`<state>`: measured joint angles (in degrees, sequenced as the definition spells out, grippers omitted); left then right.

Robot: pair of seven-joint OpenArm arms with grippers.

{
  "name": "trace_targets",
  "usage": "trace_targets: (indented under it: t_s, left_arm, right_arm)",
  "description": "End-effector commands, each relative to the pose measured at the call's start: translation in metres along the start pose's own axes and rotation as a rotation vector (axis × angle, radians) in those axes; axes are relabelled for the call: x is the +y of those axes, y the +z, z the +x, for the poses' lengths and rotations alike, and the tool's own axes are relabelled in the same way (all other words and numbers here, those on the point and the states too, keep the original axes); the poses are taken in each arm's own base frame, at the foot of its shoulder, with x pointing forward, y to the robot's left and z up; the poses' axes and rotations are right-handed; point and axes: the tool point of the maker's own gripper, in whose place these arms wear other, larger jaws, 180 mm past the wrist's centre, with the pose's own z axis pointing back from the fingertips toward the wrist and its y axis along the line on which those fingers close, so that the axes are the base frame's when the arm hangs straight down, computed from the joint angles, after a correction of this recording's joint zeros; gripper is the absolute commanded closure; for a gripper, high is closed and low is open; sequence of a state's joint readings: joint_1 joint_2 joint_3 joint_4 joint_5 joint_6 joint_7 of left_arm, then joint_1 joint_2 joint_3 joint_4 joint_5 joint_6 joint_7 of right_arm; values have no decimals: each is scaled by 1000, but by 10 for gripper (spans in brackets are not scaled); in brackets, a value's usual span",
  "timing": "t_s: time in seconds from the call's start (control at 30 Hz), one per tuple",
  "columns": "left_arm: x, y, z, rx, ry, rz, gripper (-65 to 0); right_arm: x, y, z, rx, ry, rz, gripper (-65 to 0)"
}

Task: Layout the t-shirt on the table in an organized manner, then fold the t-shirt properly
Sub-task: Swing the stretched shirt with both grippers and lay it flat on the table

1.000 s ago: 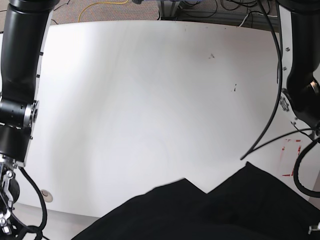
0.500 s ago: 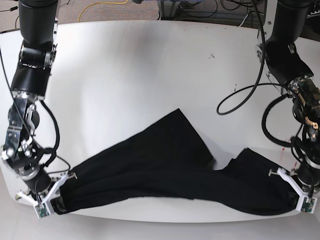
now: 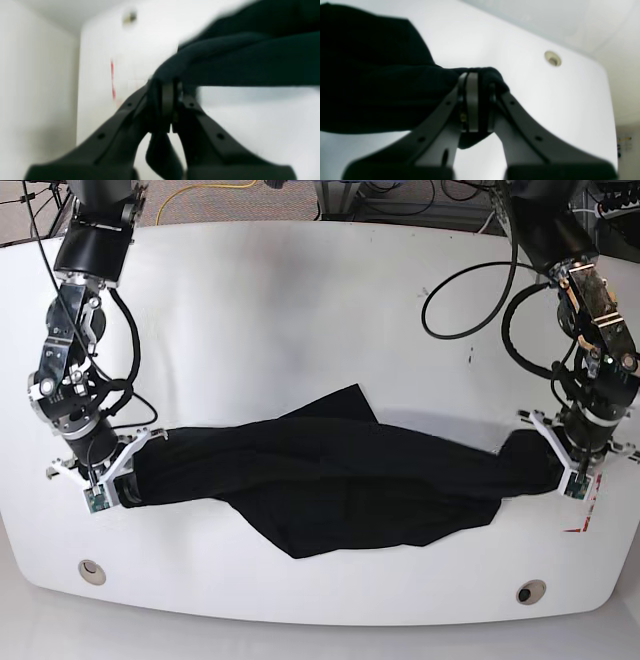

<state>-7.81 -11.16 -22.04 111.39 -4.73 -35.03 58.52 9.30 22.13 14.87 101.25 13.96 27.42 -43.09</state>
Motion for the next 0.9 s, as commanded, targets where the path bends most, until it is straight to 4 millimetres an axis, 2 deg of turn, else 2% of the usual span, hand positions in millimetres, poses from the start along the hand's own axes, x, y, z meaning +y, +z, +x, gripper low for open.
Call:
trace_targets:
  t_s: [0.0,0.17,0.23,0.43,0.63,0.77,0.87]
  left_arm:
    - [5,9,-6,-10,-21,16,0]
    - [-6,18,-52,98,-49,-19,0]
    - [-13,22,-69,137,-54,-37,0]
    - [-17,39,-118,251,-42,-50,0]
    - [-12,54,-147,325,-31,-38,0]
    - [-9,64,-164,370,-25,-28,0]
    - [-8,67,-170,386,-28,-27,0]
  right_arm:
    - [-3,10,8,-49,6,-13,0]
    - [2,18,-26,20,-12,-7,0]
    - [10,20,-38,43,-28,6,0]
    - [18,30,-71,102,-87,3,0]
    - [22,39,-92,145,-121,-4,0]
    - [26,45,-96,152,-112,1,0]
    - [31,48,-95,147,-110,7,0]
